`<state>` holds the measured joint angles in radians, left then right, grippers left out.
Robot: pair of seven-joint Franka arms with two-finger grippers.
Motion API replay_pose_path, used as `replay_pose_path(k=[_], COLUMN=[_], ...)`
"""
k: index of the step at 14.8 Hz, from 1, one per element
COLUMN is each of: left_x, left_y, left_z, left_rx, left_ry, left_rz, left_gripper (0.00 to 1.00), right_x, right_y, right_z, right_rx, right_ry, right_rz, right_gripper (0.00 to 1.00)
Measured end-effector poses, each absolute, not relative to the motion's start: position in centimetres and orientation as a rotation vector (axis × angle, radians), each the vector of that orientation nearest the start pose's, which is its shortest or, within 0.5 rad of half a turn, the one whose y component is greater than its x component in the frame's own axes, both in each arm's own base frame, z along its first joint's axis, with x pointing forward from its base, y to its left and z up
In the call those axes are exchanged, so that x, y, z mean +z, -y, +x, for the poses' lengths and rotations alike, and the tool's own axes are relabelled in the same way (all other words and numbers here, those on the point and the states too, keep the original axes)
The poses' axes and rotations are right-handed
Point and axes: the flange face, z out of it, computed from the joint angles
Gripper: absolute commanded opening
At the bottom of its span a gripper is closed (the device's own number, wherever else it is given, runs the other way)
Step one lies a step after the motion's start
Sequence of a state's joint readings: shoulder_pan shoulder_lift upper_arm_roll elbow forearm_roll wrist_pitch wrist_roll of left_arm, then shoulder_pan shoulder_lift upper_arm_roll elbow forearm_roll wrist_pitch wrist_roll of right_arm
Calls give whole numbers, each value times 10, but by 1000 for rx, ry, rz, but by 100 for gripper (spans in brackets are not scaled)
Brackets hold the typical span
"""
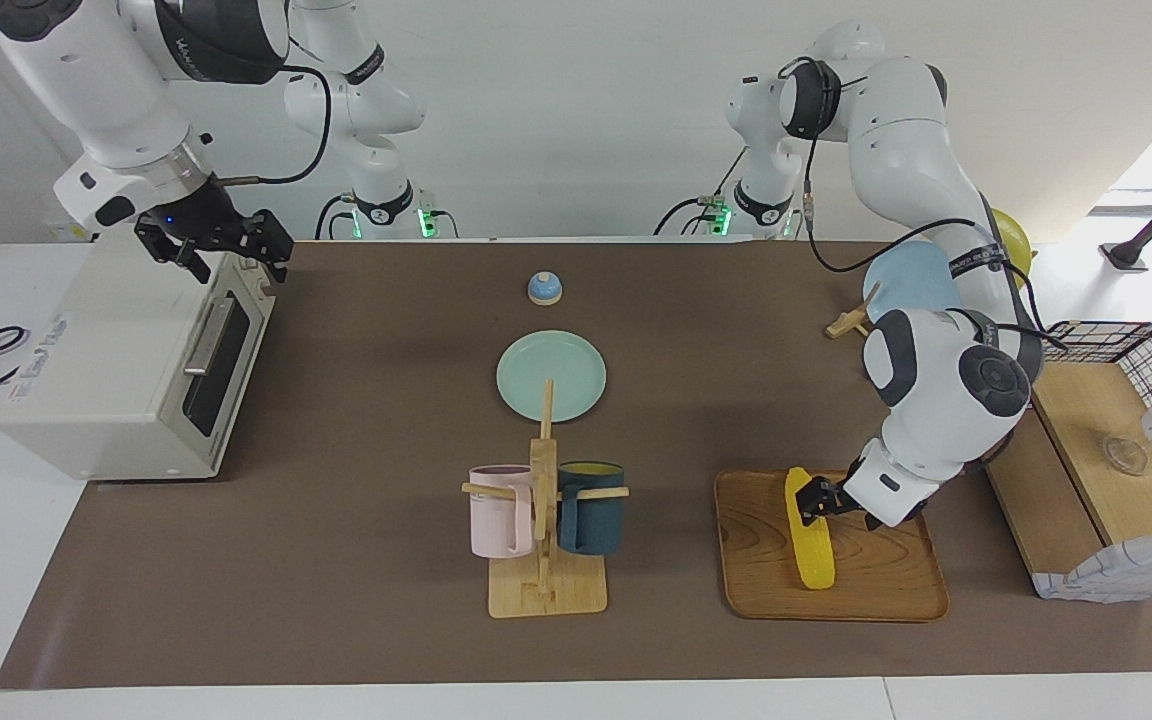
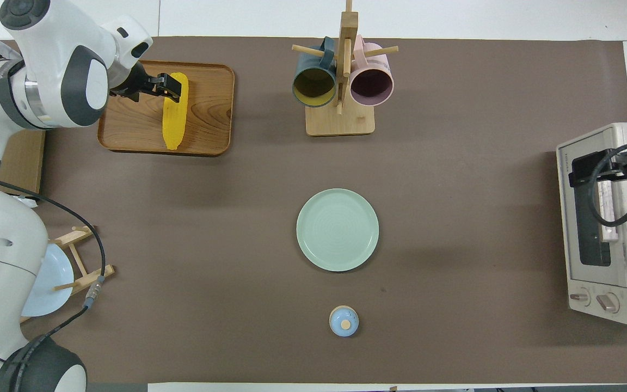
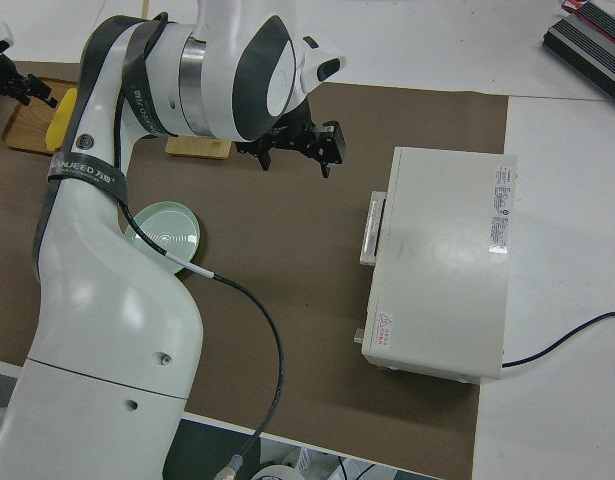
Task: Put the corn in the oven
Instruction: 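Reach the left gripper to the yellow corn and grasp it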
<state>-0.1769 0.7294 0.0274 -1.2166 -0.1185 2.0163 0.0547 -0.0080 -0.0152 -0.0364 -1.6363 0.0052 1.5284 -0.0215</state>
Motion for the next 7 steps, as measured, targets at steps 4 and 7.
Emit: replay_pose_path(k=[4,7], left_x=[316,313], left_y=[139,145], left_z=[744,744], left_rx=[-91,-92], left_ry=[-342,-354], left_rz=[-3203,-3201], left_gripper=[100,23], right_x=[599,599], right_y=[24,24], right_z=[543,543], right_rx=[145,145], right_ry=[-36,-36], right_rz=[-3129,-3129], right_gripper=[100,100])
